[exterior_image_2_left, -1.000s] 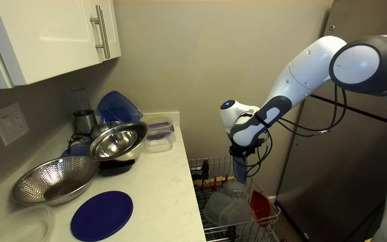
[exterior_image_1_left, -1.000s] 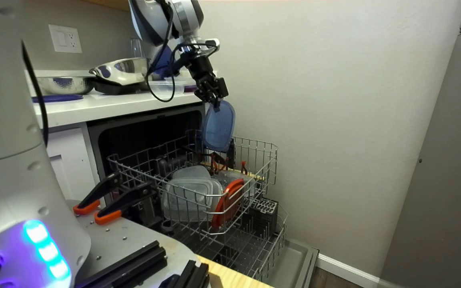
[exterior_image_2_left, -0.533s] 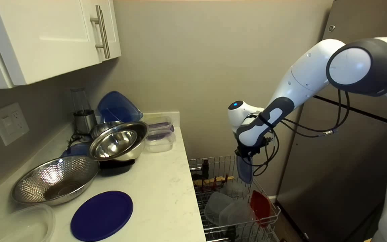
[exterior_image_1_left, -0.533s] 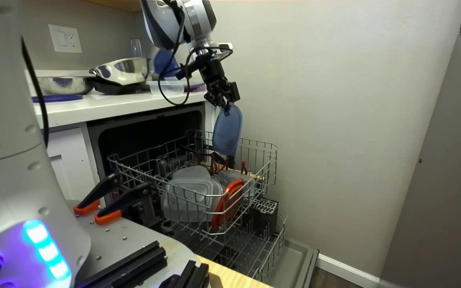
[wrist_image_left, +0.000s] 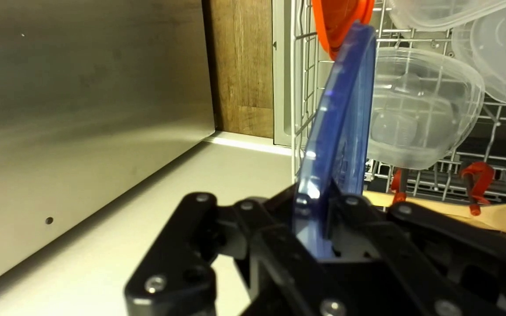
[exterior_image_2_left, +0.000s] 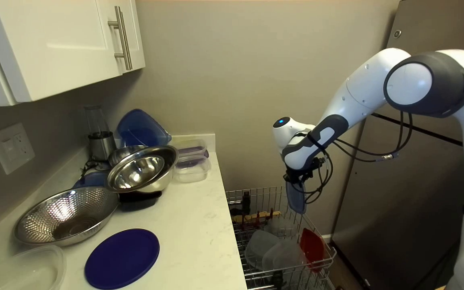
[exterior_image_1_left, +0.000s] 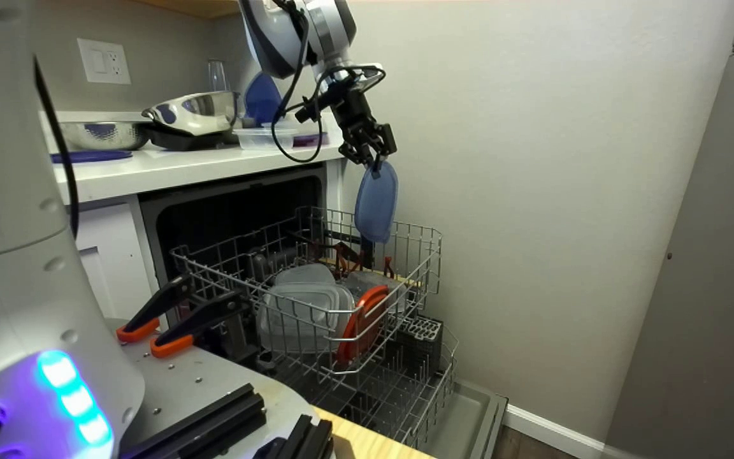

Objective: Put one lid in the dishwasher

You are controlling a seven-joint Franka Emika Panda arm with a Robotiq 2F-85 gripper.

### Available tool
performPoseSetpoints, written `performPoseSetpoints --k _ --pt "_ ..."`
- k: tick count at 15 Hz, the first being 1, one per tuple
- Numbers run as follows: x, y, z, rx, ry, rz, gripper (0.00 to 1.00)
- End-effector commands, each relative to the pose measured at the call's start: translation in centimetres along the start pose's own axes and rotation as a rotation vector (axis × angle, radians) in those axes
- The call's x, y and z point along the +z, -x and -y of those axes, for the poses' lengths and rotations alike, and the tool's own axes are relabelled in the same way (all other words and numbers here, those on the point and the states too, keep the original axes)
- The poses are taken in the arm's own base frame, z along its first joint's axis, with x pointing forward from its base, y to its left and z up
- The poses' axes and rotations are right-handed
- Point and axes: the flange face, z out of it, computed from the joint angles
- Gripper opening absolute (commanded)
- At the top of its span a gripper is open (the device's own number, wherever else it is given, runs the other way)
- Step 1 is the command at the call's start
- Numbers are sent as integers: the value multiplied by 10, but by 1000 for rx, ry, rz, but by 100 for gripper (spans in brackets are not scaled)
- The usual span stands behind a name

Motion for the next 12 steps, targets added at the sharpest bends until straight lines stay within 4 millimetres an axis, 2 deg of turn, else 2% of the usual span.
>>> performPoseSetpoints --k 1,8,9,12 --pt "-1 0 0 -1 0 1 5" --pt "-1 0 1 -1 0 0 4" --pt "10 -4 0 22 -18 19 4" --pt "21 -14 -3 64 -2 19 4"
